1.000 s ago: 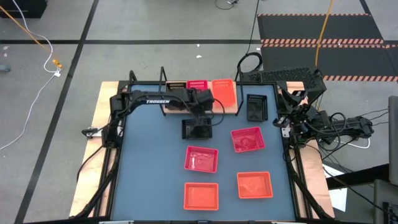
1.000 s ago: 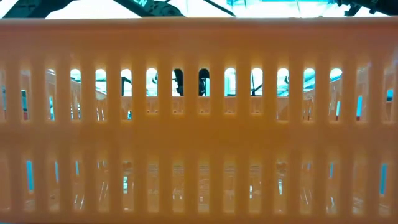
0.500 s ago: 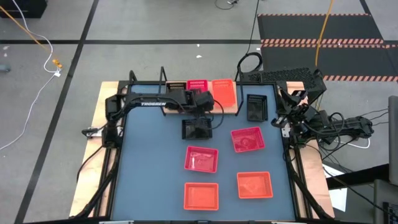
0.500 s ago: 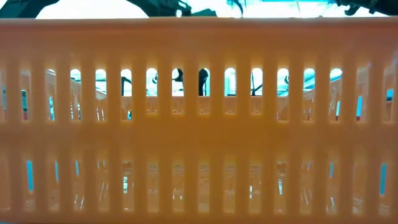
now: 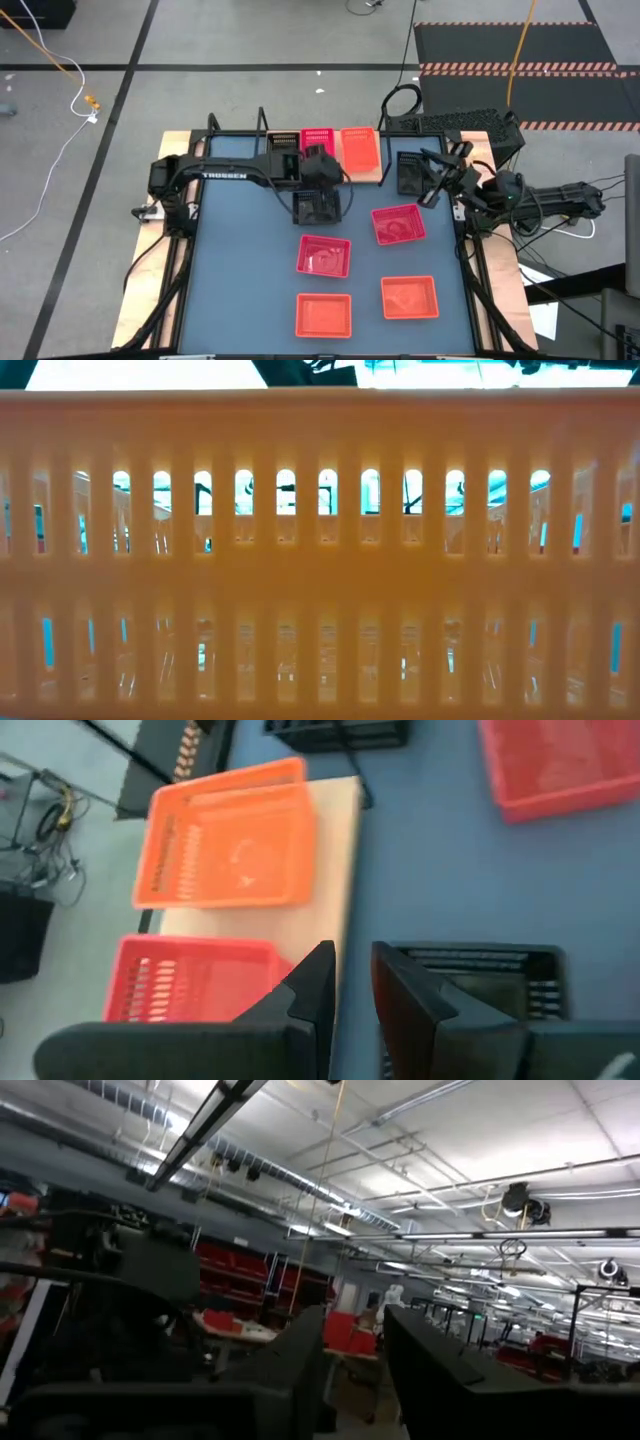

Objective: Stack baskets on shelf by color
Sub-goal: Stack the left black bin on top of the other black bin on the shelf

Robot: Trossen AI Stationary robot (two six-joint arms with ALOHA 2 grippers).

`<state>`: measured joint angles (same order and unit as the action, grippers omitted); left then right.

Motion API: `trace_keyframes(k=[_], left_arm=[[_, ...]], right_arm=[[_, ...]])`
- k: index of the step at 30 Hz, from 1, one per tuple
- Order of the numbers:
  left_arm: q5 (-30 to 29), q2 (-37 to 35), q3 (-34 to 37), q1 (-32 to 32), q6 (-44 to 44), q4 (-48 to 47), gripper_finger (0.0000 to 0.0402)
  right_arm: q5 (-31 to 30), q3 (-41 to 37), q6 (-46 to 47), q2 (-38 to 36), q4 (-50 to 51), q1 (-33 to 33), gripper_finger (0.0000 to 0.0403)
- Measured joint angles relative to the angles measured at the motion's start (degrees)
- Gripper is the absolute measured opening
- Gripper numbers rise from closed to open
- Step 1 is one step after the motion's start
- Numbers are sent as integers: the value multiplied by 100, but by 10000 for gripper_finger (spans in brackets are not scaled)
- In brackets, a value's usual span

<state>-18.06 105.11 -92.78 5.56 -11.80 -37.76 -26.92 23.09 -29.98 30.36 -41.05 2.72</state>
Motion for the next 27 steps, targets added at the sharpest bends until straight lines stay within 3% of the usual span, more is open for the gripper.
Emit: trace_keyframes(k=[10, 16, 21, 27], left_arm=[[12, 49, 6, -394, -472, -652, 72], [4, 49, 6, -375, -287, -1231, 72], [798, 60, 127, -495, -305, -2112, 72], [634, 92, 1003, -866, -1630, -2627, 72]], right_arm=[[-1, 149, 77, 49, 410, 2, 105], [-1, 149, 156, 45, 356, 2, 105], [-1, 149, 248, 45, 314, 2, 105], [-1, 149, 257, 45, 297, 2, 105]])
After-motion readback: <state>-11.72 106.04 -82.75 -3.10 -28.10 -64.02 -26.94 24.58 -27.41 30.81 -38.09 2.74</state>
